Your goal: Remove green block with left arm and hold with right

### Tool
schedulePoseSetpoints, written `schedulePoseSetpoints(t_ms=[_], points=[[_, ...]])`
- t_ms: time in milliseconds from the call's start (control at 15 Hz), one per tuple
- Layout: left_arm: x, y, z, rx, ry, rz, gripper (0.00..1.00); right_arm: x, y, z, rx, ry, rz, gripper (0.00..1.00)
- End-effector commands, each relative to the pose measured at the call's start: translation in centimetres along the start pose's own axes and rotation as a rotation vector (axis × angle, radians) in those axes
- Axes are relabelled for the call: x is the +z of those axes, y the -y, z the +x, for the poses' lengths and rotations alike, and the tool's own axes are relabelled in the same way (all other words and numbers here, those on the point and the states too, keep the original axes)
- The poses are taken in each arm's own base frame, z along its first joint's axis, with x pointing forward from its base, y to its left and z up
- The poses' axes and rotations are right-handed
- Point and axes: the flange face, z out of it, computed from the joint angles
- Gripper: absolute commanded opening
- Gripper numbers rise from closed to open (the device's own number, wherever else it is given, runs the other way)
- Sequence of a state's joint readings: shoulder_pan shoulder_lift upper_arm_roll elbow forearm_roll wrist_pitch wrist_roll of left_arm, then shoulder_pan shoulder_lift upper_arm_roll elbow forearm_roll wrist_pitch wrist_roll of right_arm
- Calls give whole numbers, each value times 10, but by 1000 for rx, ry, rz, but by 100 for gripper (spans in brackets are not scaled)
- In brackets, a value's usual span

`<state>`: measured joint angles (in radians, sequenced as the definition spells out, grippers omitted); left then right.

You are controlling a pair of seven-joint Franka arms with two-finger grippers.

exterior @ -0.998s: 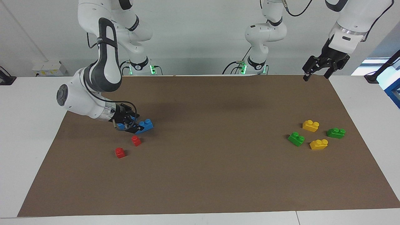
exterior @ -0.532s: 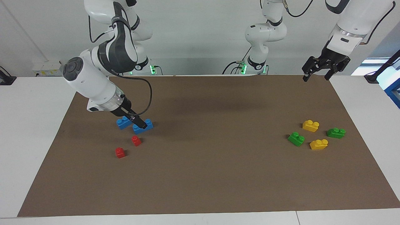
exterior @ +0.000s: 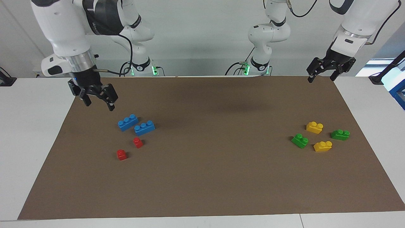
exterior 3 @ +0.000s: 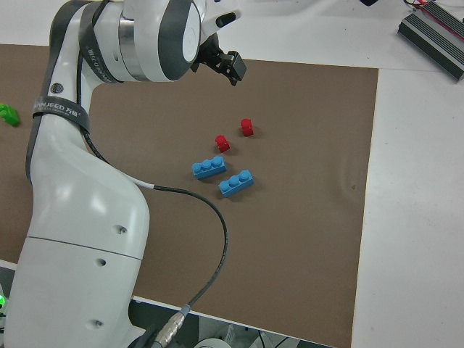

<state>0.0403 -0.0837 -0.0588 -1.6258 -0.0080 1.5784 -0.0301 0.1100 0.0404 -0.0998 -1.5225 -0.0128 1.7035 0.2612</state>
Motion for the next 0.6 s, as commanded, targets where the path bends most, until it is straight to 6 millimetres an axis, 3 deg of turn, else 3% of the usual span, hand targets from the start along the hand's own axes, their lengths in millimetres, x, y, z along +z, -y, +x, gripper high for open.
schedulePoseSetpoints(t_ms=[0, 67, 200, 532], points=[[-3, 1, -3, 16, 1, 19, 100, -13, -14, -19, -119, 65, -26, 100], [-2, 2, -3, 13, 0, 19, 100, -3, -26, -16, -153, 97, -16, 100], [-3, 3, -4, 4, 2, 18, 100, 40, -40, 0, -175, 180, 98, 100], [-3, 4, -3, 2, -1, 17, 100, 45, -46, 5, -188, 178, 62, 100]])
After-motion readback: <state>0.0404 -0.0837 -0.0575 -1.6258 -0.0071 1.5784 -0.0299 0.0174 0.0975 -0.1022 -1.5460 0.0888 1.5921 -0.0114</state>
